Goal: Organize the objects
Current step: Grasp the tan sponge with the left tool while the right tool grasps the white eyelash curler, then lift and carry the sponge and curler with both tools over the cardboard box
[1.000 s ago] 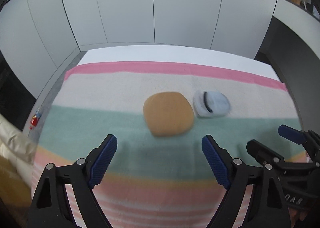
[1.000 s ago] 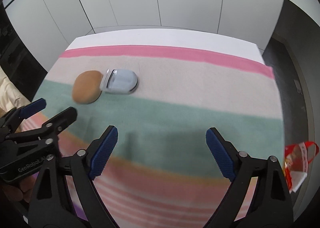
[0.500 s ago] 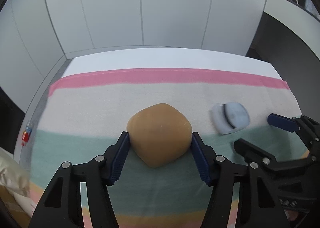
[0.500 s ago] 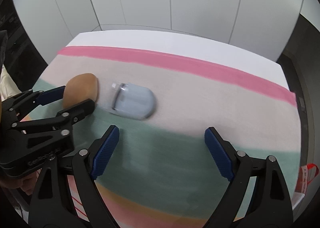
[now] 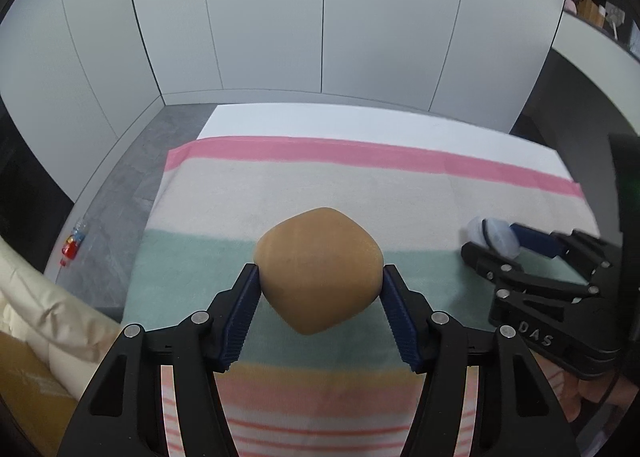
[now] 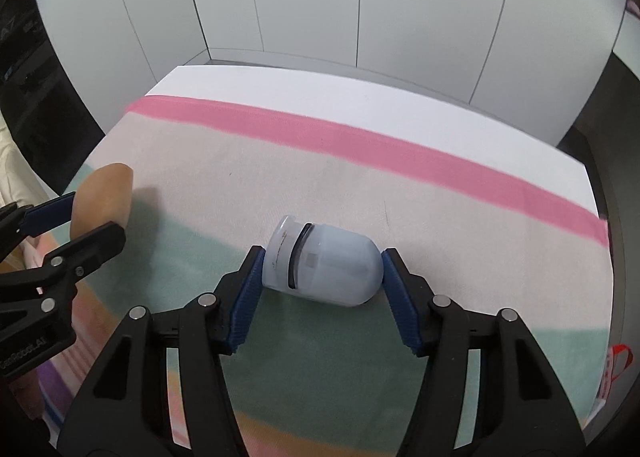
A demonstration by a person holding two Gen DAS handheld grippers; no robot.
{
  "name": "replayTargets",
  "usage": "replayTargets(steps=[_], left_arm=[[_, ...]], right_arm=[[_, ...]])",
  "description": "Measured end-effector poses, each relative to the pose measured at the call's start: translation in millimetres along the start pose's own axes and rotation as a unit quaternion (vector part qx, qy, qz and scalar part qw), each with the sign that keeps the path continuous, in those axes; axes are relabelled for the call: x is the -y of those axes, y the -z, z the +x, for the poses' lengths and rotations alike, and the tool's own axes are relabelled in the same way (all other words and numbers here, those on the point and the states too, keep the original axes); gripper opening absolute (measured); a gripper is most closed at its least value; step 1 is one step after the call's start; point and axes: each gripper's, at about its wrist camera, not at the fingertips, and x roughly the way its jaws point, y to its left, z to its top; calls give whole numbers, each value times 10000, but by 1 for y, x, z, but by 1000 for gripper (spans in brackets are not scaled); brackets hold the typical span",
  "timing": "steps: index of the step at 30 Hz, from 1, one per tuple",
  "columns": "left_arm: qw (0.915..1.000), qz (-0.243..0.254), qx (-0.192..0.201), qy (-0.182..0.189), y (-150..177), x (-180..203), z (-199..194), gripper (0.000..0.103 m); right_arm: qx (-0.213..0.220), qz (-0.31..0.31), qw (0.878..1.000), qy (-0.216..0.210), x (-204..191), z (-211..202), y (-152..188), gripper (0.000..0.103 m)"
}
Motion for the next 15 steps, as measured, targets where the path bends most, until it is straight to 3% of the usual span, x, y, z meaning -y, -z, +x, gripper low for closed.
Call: replayTargets(steps=[7,15], left_arm=[[9999,51,150,58,4,16,-57,62],[9992,43,354,177,14,29,-135,62]], right_arm=[[0,60,10000,62,-10,-44,4,61],[139,121,9998,107,-15,-130,17,61]])
